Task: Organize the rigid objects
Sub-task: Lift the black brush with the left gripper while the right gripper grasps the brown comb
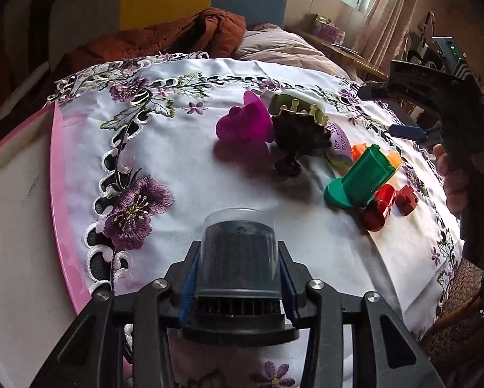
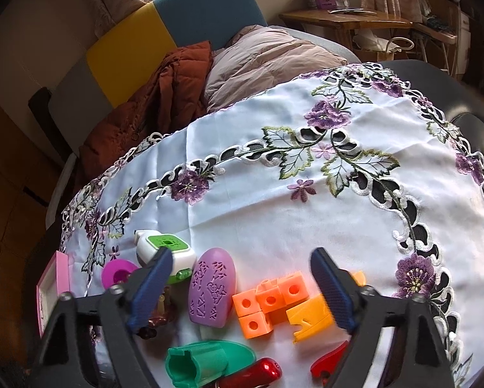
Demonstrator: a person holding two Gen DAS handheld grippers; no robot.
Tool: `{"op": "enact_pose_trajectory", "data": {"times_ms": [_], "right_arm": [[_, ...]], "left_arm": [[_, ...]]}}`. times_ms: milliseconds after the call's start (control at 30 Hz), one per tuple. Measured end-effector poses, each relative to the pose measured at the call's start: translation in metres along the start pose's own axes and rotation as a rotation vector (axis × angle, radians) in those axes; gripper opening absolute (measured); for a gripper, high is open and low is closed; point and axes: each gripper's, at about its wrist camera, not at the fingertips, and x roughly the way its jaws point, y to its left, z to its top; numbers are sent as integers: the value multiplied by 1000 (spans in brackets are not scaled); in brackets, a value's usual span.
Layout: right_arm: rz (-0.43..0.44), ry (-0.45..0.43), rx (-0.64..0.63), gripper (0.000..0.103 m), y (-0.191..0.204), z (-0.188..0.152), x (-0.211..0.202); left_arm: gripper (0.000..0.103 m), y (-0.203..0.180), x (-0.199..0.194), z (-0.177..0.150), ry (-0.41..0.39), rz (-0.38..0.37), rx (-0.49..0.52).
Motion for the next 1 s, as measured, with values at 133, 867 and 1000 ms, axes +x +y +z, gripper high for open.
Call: {"op": "enact_pose_trajectory", "data": {"times_ms": [133,867,1000], "right_arm": [[79,-7,-43,69,12,-2,-4],[198,118,-408,71,87,-38,12],[148,134,-466,77,94,-44,21]], "left_arm": [[43,-3,-1,-2,-12,13,21],[43,-2,-24,-13,-68,-1,29],[43,-2,-33,-15,-82,-17,25]]}}
